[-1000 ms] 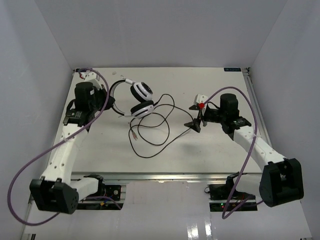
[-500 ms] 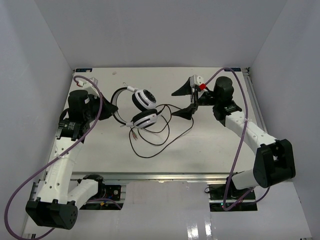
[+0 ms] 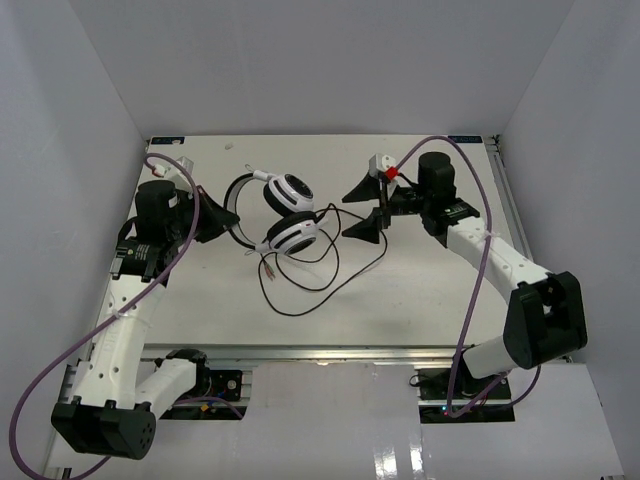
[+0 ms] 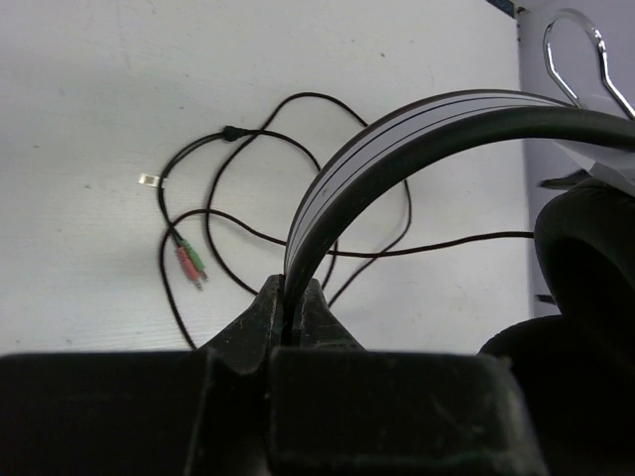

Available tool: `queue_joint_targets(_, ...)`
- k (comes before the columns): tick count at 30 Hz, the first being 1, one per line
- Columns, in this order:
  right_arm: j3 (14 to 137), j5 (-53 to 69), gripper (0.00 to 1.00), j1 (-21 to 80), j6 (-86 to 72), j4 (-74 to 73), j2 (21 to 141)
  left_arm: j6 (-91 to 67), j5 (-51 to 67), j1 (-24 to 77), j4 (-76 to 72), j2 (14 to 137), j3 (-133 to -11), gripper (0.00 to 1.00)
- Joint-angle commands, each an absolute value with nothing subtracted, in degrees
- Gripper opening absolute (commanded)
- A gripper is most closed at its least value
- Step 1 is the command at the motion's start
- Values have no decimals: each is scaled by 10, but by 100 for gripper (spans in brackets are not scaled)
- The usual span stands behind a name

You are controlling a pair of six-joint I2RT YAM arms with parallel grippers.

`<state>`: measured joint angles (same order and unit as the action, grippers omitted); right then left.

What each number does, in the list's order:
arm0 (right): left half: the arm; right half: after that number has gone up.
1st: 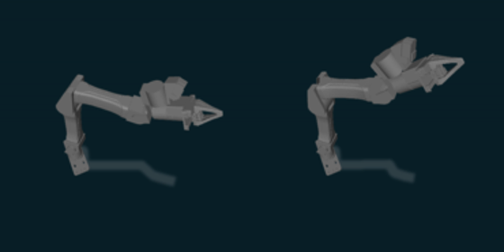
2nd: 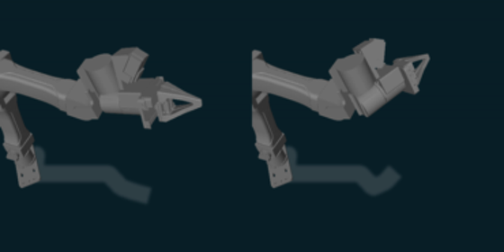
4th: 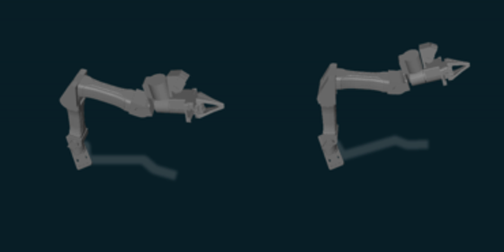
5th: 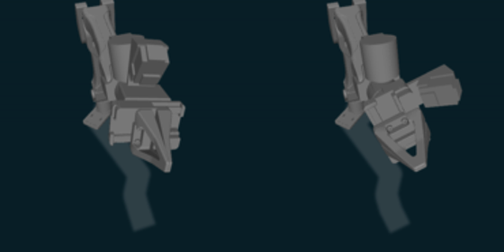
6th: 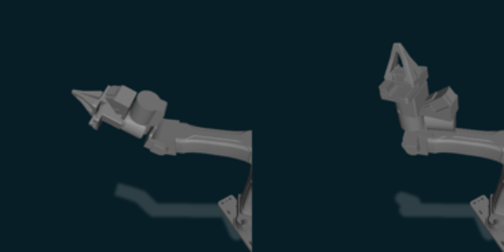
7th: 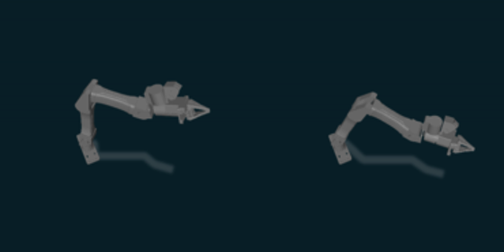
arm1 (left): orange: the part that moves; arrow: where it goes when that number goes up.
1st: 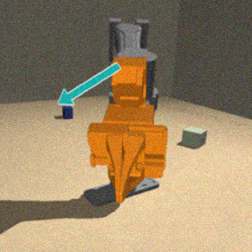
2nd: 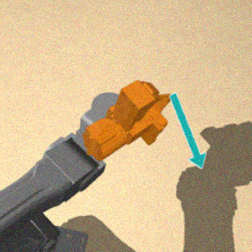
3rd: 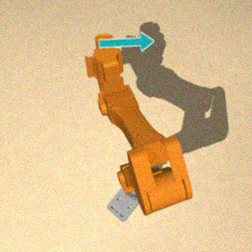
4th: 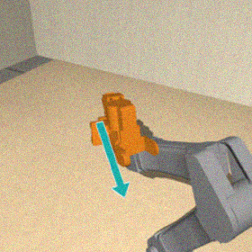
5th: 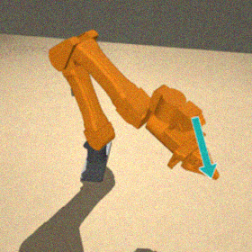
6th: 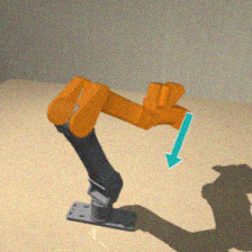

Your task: Wrap the headphones

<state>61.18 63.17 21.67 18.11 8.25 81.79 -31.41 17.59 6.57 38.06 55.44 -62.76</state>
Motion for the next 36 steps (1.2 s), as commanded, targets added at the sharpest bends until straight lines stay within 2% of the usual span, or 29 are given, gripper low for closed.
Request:
queue_joint_targets(1,613,666,96,246,32,237,863,-400,275,66,317,540,-658,0)
queue_joint_targets(6,567,679,100,282,-75,371,884,-468,304,66,267,533,-640,0)
queue_joint_targets(9,534,680,97,301,-197,536,901,-561,321,66,212,528,-622,0)
queue_joint_targets(13,526,666,95,332,-477,845,969,-643,303,67,139,538,-614,0)
queue_joint_targets(16,547,667,93,368,-543,954,996,-673,282,68,116,553,-639,0)
queue_joint_targets(23,541,673,86,477,-531,956,986,-698,193,75,115,603,-712,0)
queue_joint_targets(29,557,672,81,522,-542,962,984,-707,117,87,114,632,-759,0)
queue_joint_targets(36,552,639,67,536,-565,992,982,-713,45,95,114,655,-797,0)
